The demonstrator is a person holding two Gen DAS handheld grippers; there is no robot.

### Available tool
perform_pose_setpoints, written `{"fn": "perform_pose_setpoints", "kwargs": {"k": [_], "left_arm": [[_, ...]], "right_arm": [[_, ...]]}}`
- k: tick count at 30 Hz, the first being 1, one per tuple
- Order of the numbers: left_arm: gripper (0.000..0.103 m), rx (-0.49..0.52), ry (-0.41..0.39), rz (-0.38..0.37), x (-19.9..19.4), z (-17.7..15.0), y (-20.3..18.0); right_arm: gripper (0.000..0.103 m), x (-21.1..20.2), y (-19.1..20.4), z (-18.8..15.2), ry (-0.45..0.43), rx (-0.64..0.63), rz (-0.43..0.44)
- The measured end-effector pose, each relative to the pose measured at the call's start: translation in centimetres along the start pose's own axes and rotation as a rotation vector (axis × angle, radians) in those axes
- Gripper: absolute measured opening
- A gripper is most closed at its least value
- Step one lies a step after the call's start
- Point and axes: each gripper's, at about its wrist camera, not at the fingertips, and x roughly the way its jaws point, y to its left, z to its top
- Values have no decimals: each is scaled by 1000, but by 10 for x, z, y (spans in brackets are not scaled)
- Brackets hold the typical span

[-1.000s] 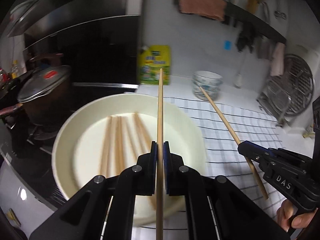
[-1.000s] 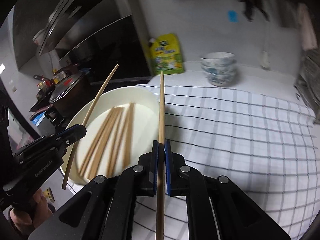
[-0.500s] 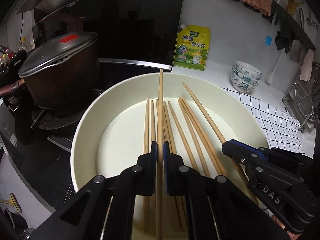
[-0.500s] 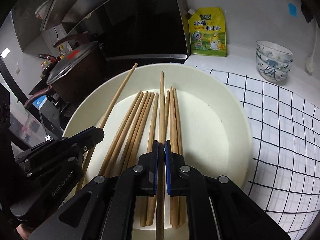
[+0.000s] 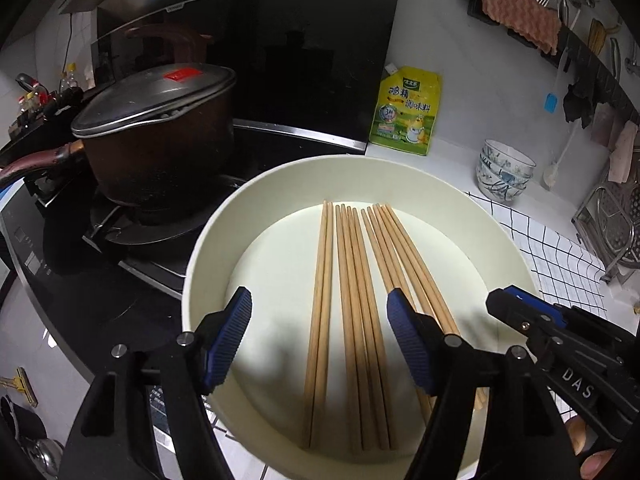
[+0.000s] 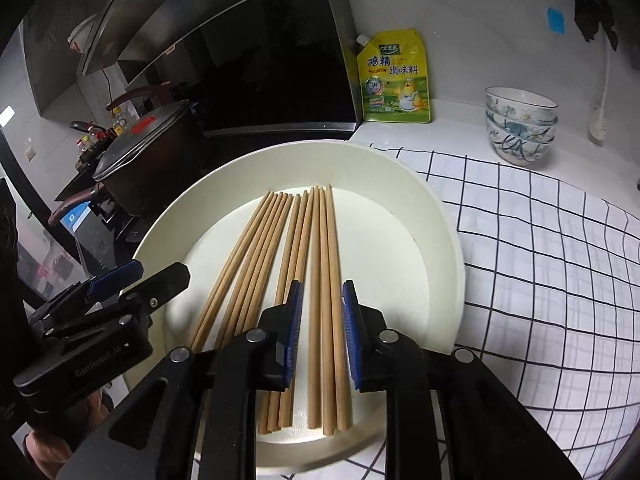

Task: Organize utensils
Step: 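Lower both chopsticks into the white basin and open both grippers, then withdraw both open grippers slightly from the basin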

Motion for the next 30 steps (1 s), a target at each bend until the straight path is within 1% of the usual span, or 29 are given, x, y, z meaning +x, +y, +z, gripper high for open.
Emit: {"fn": "perform_pose_setpoints", "kwargs": {"k": [3, 6, 8, 10, 12, 14, 15, 16, 18, 20, 23, 25, 30], "left_arm": [[70, -3, -7, 11, -6, -3, 0], [70, 1, -3, 13, -10, -8, -2], [74, 9, -4, 19, -14, -9, -4], [75, 12, -9, 26, -17, -10, -5], [76, 13, -13, 28, -20, -12, -7], [79, 13, -19, 36, -25, -12, -8], [82, 11, -24, 39, -27, -12, -8], [84, 7, -34, 44, -30, -13, -9], [86, 4, -48, 56, -36, -14, -9], [87, 6, -54, 60, -40, -14, -10], [90, 12, -60, 69, -46, -15, -12], [92, 14, -62, 71, -49, -16, -12], [93, 15, -63, 74, -52, -18, -14]], "right_arm": [[21, -8, 2, -4, -13, -16, -24], [27, -14, 2, -8, -19, -10, -19], [27, -17, 2, -9, -24, -10, -21], [28, -20, 1, -13, -27, -8, -19], [30, -24, 0, -15, -31, -7, -22], [38, -27, 0, -17, -36, -5, -24], [39, -29, -1, -18, -41, -6, -25], [40, -31, 0, -19, -46, -8, -31], [41, -35, 0, -21, -57, -14, -43], [45, -37, 0, -23, -61, -15, -40], [46, -41, 1, -25, -64, -18, -41], [50, -44, 0, -27, -72, -18, -46], [52, -49, -2, -30, -82, -7, -51]]}}
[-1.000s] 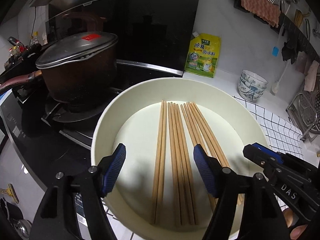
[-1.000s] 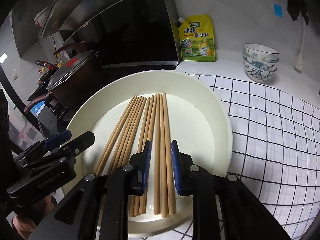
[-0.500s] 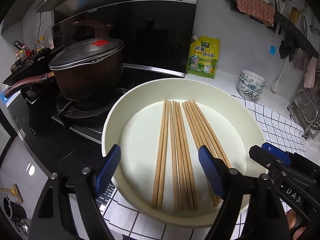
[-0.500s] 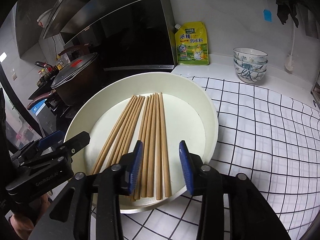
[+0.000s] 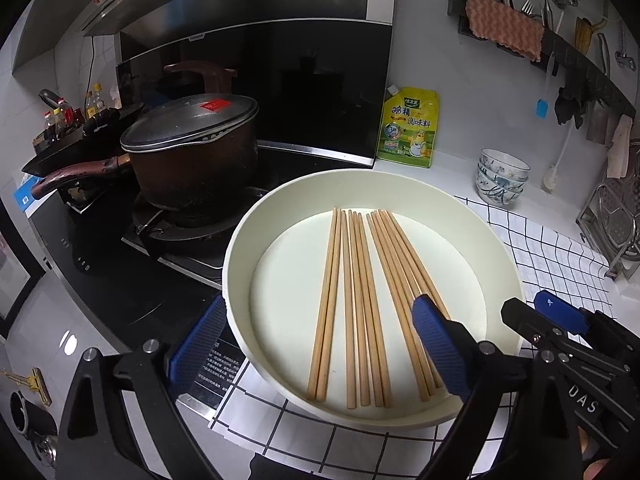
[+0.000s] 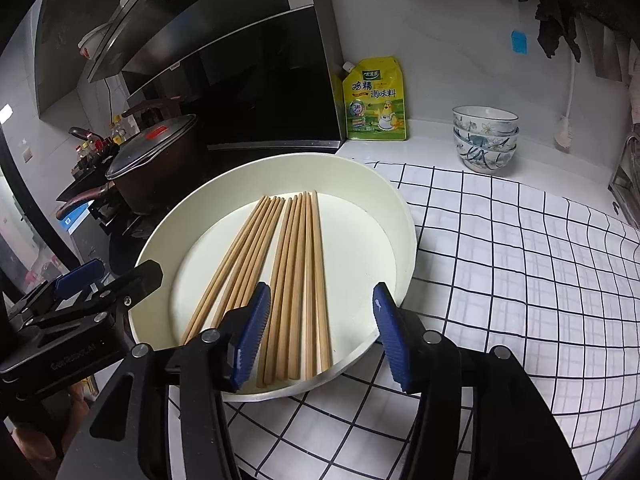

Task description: Organize utensils

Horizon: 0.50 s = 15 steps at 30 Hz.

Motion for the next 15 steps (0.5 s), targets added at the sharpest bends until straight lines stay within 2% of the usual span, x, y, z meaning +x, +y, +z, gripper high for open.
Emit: {"fn": "perform_pose_setpoints", "kwargs": {"k": [15], "left_arm": [[97, 4, 7, 38, -6, -4, -2]], "right_arm": [[57, -7, -5, -5, -11, 12, -12]]}}
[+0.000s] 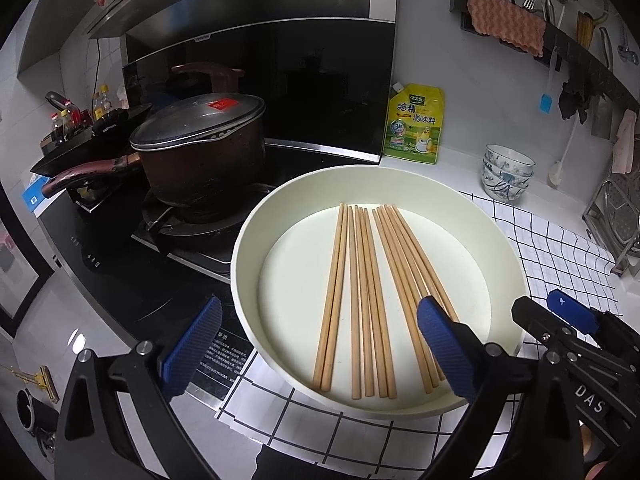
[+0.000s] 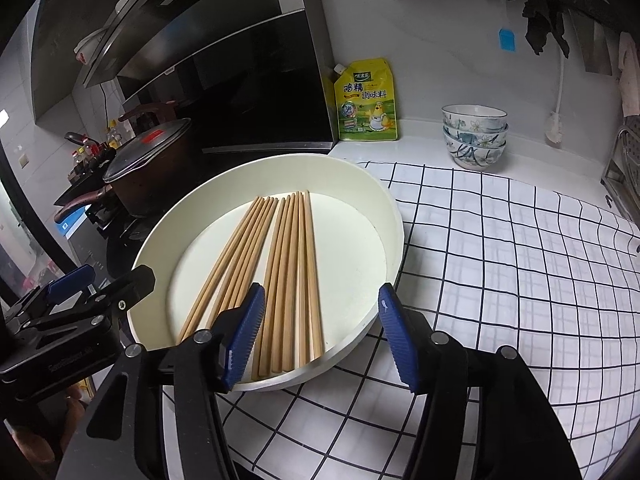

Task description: Organize utensils

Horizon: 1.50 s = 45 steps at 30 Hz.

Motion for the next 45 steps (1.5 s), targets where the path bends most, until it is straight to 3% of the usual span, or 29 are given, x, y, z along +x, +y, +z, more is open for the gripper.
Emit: {"fn": "perform_pose_setpoints", "kwargs": {"k": [16, 45], "left_arm": [[97, -8, -2, 38, -5, -1, 0], [97, 22, -18, 42, -11, -3, -7]], "right_arm": [[58, -9, 2, -1, -22, -15, -8], [58, -11, 0, -2, -27, -12, -3]]}}
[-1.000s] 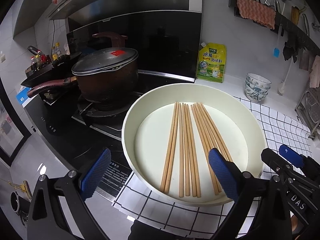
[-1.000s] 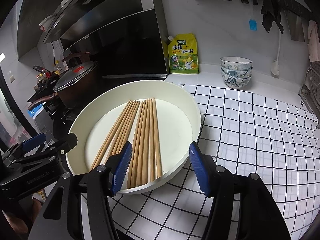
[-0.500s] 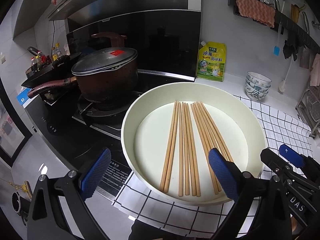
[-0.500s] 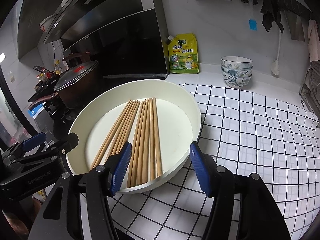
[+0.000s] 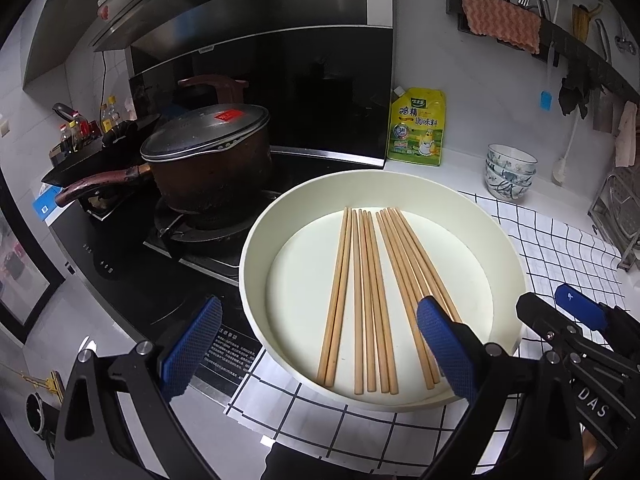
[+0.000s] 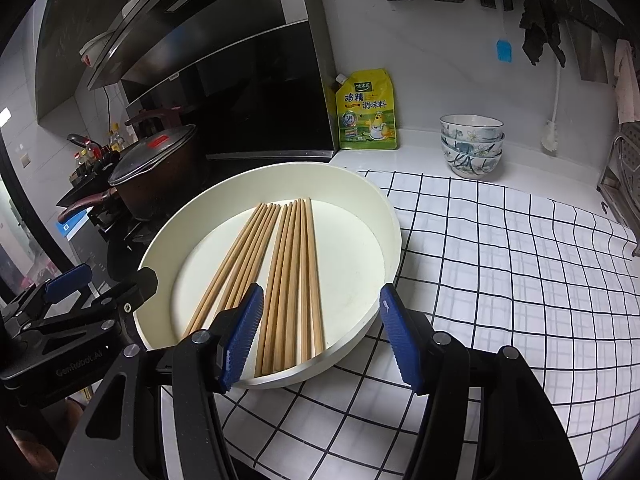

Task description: Organize utensils

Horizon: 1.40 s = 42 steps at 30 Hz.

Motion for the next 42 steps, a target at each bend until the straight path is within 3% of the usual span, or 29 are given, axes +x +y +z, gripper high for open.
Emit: {"fn": "perform_pose_setpoints", "kwargs": {"k": [42], "left_arm": [[97, -11, 29, -14, 5, -1, -3]], "right_arm": [[58, 0, -3, 1, -2, 1, -3]]}}
